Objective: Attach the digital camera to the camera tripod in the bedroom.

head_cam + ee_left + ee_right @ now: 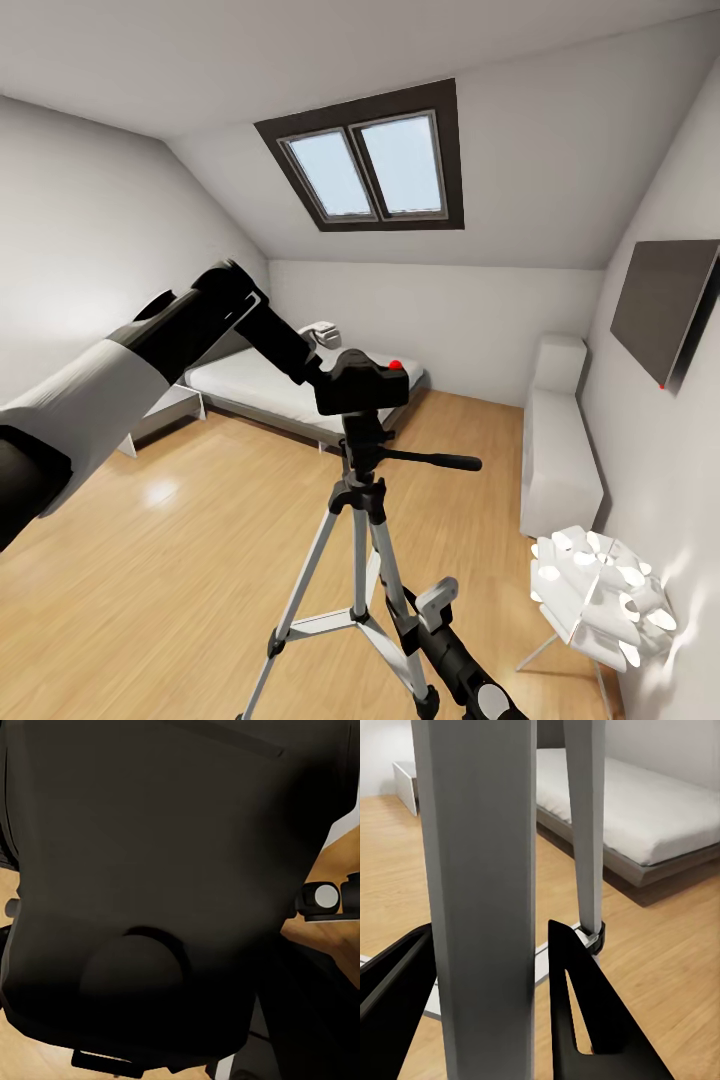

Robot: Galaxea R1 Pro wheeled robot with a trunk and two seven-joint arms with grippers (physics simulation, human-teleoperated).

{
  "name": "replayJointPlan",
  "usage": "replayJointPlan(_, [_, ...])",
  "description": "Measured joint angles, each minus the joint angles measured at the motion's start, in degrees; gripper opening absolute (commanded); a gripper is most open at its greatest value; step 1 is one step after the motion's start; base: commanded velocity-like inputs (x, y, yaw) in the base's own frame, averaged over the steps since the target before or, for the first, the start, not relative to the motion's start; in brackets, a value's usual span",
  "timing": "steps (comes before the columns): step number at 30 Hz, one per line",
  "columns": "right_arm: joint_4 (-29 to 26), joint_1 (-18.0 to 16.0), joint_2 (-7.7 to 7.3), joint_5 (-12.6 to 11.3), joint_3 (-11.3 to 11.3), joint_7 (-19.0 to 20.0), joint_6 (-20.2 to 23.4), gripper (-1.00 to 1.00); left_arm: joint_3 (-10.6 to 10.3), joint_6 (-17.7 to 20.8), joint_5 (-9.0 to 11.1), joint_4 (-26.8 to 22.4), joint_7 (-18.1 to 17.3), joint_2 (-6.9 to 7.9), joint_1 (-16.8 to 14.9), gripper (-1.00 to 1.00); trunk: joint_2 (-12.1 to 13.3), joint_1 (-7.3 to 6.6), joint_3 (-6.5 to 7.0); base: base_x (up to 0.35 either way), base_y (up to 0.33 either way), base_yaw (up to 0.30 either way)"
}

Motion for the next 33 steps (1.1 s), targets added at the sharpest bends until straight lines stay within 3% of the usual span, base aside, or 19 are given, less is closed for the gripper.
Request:
replayJointPlan(6, [0.00,0.00,0.00,-0.01,0.00,0.00,-0.01,-1.00,0.04,0.00,0.01,0.00,0.00,-0.04,0.00,-1.00,0.00,0.00,0.00,0.000,0.000,0.000])
replayJointPlan(7, [0.00,0.00,0.00,0.00,0.00,0.00,0.00,-1.00,0.04,0.00,0.01,0.00,0.00,-0.05,0.00,1.00,0.00,0.00,0.00,0.000,0.000,0.000])
replayJointPlan(33, [-0.02,0.00,-0.01,-0.01,0.06,-0.01,0.00,-1.00,0.03,0.00,-0.11,0.01,0.02,0.02,0.00,1.00,0.00,0.00,0.00,0.000,0.000,0.000])
